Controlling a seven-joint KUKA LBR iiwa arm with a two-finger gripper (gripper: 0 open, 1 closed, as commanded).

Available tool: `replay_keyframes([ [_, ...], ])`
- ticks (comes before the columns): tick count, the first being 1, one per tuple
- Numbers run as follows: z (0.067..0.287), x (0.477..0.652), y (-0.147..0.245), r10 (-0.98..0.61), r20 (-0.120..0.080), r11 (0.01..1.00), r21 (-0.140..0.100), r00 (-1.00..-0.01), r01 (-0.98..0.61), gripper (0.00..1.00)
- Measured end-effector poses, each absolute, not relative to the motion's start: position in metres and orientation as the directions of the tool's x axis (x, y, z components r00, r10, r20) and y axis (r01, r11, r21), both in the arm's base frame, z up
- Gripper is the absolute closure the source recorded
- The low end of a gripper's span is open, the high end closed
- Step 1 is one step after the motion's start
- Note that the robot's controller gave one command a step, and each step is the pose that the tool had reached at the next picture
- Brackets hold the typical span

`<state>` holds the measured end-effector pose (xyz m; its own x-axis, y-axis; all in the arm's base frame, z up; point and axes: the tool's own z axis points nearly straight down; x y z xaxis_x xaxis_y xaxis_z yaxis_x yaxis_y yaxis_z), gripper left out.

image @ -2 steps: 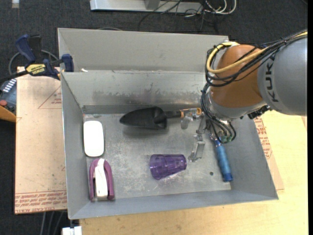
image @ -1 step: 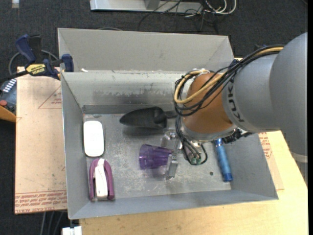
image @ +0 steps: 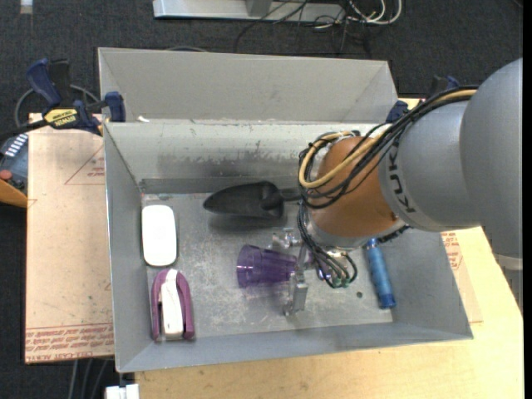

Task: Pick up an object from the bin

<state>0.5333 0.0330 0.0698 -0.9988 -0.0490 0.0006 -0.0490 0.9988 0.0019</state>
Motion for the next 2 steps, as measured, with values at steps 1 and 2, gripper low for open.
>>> replay_keyframes([
  [1,0.0723,0.5098,0.0550,0.454,0.003,0.891,0.001,-0.891,0.454,1.00],
  [2,0.0723,0.5098,0.0552,0.453,0.003,0.892,0.001,-0.892,0.453,1.00],
])
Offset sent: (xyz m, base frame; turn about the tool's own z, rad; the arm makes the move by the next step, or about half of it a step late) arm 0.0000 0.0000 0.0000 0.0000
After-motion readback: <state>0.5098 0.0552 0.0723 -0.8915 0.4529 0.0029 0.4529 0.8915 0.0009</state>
